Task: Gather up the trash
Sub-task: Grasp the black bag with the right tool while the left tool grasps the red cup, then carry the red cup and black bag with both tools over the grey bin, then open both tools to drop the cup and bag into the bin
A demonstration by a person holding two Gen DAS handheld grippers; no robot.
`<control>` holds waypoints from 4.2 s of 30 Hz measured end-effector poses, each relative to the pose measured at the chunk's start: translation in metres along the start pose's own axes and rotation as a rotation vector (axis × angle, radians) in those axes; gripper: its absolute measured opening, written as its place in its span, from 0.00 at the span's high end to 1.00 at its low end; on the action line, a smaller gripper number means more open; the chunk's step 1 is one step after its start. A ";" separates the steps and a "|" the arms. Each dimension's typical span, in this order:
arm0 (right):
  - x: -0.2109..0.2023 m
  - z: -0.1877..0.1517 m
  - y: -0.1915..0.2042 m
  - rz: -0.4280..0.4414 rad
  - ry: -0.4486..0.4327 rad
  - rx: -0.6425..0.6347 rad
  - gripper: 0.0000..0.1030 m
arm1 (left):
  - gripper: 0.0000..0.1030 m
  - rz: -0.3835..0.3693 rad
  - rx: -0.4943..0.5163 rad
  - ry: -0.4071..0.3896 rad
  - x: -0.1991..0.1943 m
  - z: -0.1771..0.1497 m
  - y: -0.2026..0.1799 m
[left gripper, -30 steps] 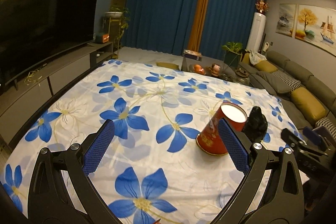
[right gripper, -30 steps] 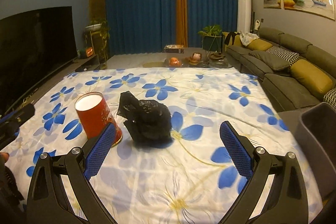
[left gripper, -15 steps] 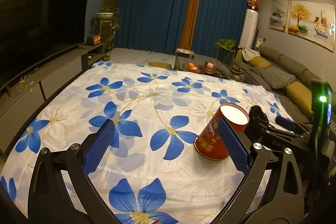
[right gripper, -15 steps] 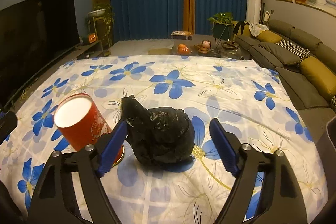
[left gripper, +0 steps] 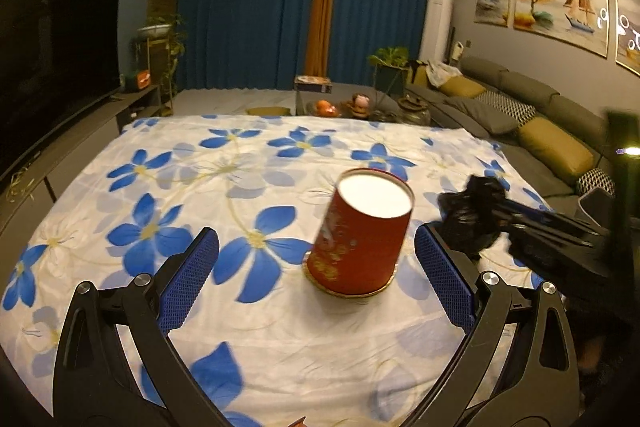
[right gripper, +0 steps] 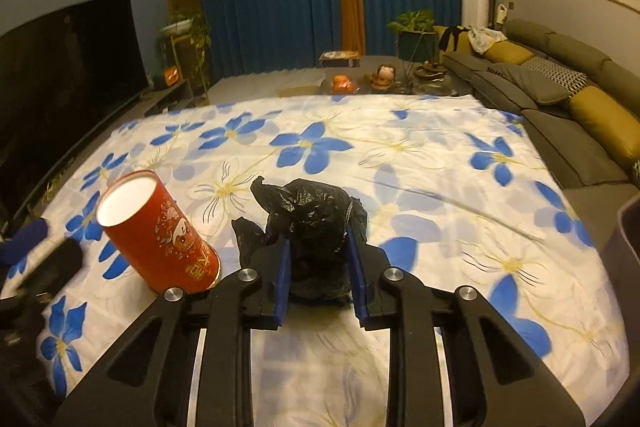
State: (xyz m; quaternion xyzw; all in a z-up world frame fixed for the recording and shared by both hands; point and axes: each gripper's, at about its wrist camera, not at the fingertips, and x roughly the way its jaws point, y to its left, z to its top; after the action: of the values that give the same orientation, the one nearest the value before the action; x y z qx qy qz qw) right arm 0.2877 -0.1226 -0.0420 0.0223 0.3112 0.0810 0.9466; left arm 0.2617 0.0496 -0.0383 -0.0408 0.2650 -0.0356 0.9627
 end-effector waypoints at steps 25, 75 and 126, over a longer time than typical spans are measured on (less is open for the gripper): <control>-0.051 -0.018 -0.044 0.005 -0.063 0.117 0.74 | 0.41 0.000 -0.001 0.103 0.051 0.010 -0.028; -0.229 -0.049 -0.226 -0.347 -0.284 0.247 0.74 | 0.44 -0.505 0.304 0.007 -0.053 0.015 -0.319; -0.221 -0.053 -0.309 -0.491 -0.297 0.394 0.20 | 0.14 -0.577 0.306 0.089 0.014 0.006 -0.401</control>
State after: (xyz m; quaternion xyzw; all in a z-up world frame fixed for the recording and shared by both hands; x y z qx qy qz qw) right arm 0.1248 -0.4650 0.0161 0.1407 0.1755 -0.2150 0.9503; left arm 0.2584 -0.3500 -0.0015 0.0325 0.2757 -0.3482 0.8954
